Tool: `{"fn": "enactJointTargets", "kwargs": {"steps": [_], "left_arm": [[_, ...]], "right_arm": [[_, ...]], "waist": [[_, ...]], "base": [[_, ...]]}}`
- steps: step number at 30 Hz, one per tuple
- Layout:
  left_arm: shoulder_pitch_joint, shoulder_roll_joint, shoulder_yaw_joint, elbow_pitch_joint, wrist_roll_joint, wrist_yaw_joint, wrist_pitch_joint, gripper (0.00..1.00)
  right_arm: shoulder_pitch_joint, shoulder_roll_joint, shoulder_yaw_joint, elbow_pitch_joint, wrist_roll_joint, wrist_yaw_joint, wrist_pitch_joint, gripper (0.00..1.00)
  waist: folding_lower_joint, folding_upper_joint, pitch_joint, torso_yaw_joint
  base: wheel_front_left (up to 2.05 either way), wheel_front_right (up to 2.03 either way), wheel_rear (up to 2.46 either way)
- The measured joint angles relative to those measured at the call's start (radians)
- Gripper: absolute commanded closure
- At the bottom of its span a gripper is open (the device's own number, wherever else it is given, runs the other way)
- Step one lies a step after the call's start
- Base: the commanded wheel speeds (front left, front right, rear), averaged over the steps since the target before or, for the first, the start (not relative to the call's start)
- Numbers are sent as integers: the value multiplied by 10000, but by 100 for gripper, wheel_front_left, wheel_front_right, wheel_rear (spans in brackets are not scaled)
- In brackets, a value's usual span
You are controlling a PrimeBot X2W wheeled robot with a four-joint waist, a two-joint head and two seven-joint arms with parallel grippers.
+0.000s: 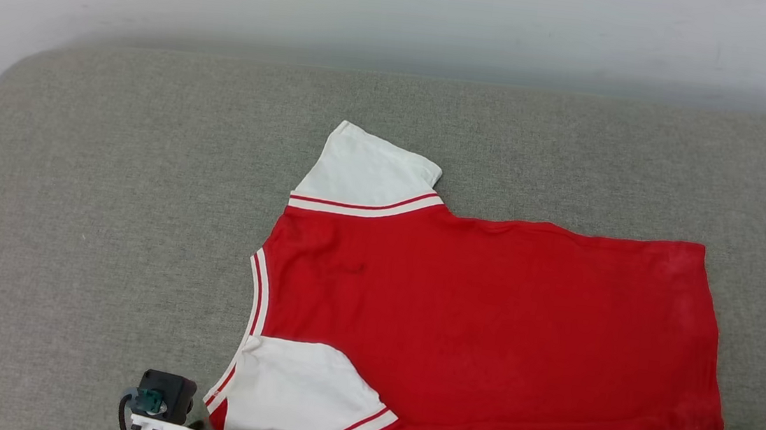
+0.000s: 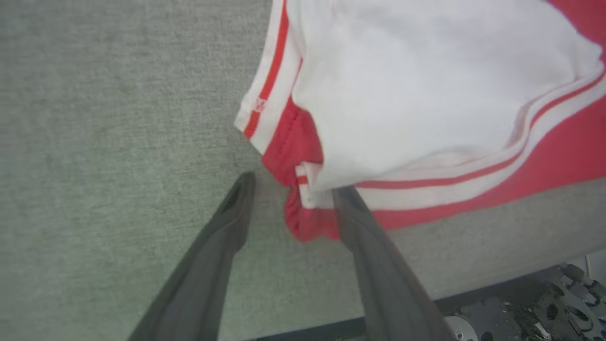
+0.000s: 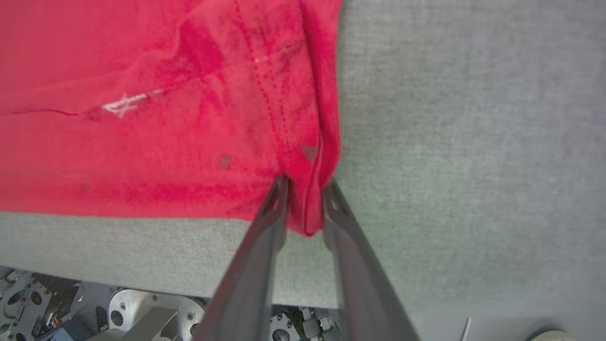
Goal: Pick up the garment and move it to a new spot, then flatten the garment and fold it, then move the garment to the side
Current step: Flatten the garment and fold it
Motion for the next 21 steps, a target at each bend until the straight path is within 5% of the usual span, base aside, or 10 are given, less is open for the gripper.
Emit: {"fn": "enactJointTargets", "kwargs": {"steps": [6,21], "left_arm": [[-164,155,293,-412,313,192,-790,0],[-732,-763,949,-815,1377,148,-5722,0]], "right_arm": [[-220,2,-211,-616,75,-4,-800,0],[-660,506,334,-2596,-134,-4,-5446,0]], "waist": [[0,0,-451,-24],[0,-1,-1262,-226]], "base": [[0,0,0],[0,0,0]]}}
